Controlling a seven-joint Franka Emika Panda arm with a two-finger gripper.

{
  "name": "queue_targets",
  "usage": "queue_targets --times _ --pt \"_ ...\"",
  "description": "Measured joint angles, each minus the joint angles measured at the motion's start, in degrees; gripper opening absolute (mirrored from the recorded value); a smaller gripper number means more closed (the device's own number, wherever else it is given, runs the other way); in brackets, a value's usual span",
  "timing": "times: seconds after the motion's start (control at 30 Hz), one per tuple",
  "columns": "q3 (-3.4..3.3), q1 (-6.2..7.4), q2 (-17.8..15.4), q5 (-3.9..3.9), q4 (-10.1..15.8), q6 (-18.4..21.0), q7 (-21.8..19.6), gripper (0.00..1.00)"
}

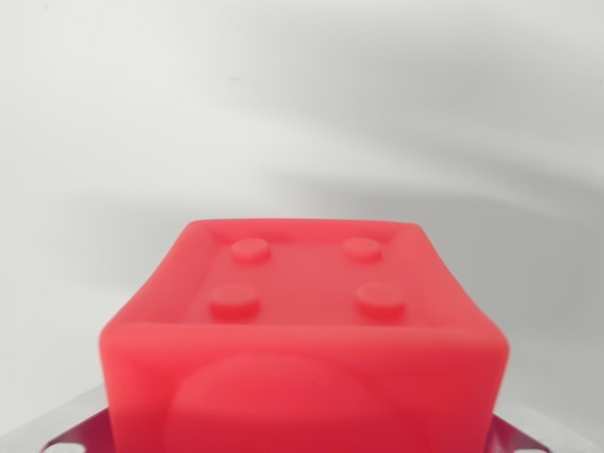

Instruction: Destack cube

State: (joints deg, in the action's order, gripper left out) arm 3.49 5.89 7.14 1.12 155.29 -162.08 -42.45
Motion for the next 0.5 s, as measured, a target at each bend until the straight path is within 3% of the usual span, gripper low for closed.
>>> queue_targets --times 0.5 --pt "0.02 1.48 -0.1 0.3 3.2 -3.1 -0.2 0.0"
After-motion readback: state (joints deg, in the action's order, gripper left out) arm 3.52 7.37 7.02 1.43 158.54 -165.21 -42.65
